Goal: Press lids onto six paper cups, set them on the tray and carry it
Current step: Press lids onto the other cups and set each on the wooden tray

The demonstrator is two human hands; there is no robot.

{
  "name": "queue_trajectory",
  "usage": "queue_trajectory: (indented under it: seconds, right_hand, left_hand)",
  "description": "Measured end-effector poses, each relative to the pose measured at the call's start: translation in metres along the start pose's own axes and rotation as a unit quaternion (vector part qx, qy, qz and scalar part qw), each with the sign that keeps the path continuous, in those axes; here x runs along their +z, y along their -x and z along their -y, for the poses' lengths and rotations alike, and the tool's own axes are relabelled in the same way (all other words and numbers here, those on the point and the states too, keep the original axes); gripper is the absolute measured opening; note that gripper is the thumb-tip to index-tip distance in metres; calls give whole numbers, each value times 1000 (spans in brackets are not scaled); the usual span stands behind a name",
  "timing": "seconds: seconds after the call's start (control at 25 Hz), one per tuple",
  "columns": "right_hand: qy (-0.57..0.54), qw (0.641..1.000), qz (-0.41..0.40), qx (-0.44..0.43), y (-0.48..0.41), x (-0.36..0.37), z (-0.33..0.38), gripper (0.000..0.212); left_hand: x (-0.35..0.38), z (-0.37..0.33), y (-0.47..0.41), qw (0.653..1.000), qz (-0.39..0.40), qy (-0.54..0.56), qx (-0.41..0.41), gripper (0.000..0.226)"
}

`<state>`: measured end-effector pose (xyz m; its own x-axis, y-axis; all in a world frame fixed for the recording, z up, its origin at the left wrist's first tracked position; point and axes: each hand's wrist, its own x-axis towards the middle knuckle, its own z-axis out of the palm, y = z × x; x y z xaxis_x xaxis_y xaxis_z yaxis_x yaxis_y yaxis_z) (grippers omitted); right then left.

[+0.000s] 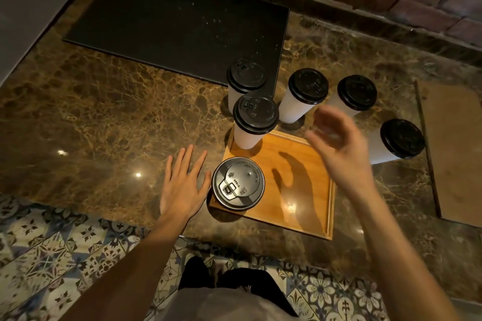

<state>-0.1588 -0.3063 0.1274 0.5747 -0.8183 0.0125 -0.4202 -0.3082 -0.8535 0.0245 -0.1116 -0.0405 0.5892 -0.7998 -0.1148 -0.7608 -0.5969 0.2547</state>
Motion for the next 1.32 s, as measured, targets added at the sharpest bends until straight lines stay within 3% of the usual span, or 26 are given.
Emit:
queue_trajectory:
  seconds: [0.16, 0.32, 0.4, 0.52, 0.72, 0.92, 1.32]
  right_hand:
    - [169, 981, 48, -86, -99, 15, 62, 89]
    - [319, 920, 230, -4, -162, 86, 78, 119]
    - [379, 881, 282, 35, -171, 113, 69, 123]
    - [456, 852, 257, 30, -173, 135, 56, 112]
    - [443, 876, 190, 22, -174, 139, 45, 93]
    - [418, 892, 171, -14, -180, 121, 56, 92]
    - [297, 941, 20, -164, -148, 7, 137, 90]
  left_hand:
    - [-4, 0, 0, 1000, 10, -9, -4, 63]
    - [-5, 1, -1, 1000, 20, -7, -4, 66]
    - [-6, 1, -1, 999, 33, -13, -12, 65]
    - [-5, 0, -3, 998, 49, -19, -26, 65]
    - [-8, -3, -5, 997, 63, -12, -33, 73]
    - [-9, -4, -4, 997, 64, -26, -31, 66]
    - [-2, -1, 1, 1000, 6, -11, 3, 65]
